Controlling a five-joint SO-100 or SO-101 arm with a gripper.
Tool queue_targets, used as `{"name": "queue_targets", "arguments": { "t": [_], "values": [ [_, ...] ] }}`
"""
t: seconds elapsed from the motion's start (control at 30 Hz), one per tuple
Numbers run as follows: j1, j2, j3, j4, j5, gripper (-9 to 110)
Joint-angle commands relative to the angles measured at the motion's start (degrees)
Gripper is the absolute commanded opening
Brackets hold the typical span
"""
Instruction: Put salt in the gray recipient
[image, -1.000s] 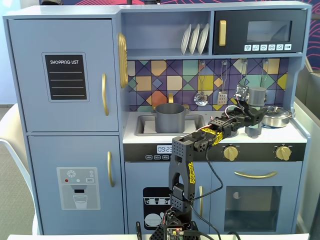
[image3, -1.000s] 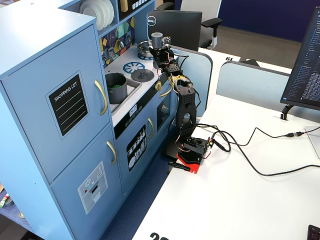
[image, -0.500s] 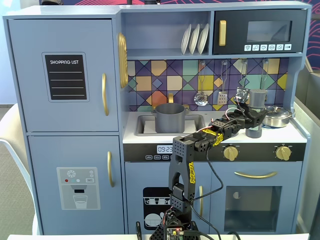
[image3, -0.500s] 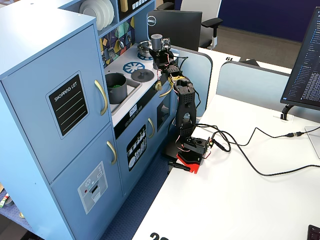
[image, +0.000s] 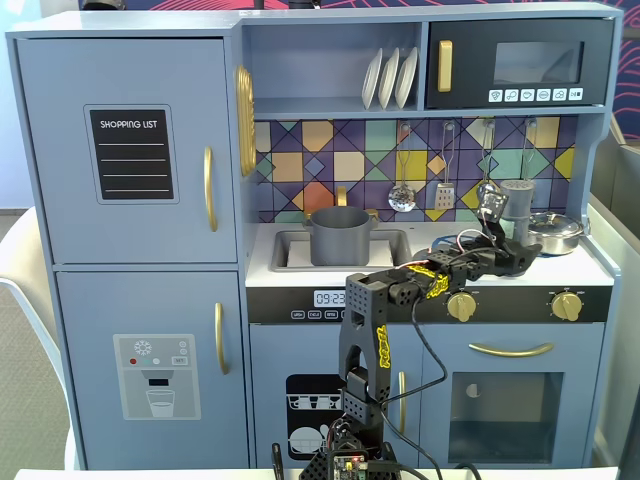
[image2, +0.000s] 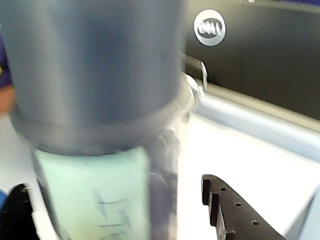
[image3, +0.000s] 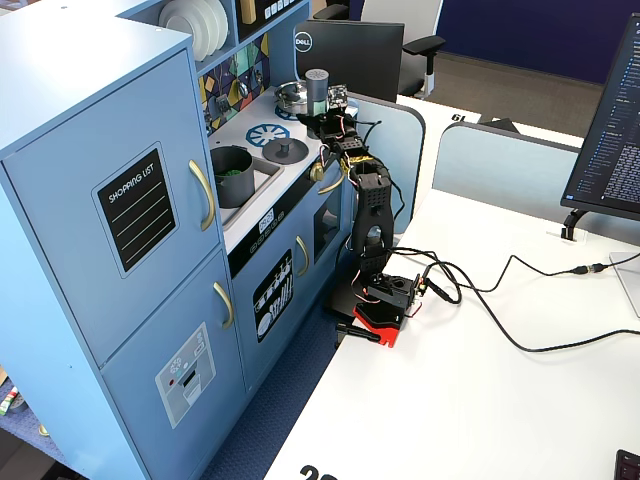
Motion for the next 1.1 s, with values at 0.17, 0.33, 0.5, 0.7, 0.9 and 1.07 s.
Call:
{"name": "queue_targets", "arguments": {
  "t": [0.17,0.33,0.5,0.7,0.9,1.07],
  "values": [
    [1.6,33.1,15.7,19.1,1.4,40],
    [-2.5,57.1,27.4,44.9,-0.5,16],
    [-12.5,76.0,37.2,67.8,-6.1,0],
    [-30.5,82.1,47.8,85.8,-20.4,0],
    [-40.2,91.6,63.3,80.9,-16.7,0],
    [-46.7,92.0,73.5,77.7,-11.2,0]
  ]
}}
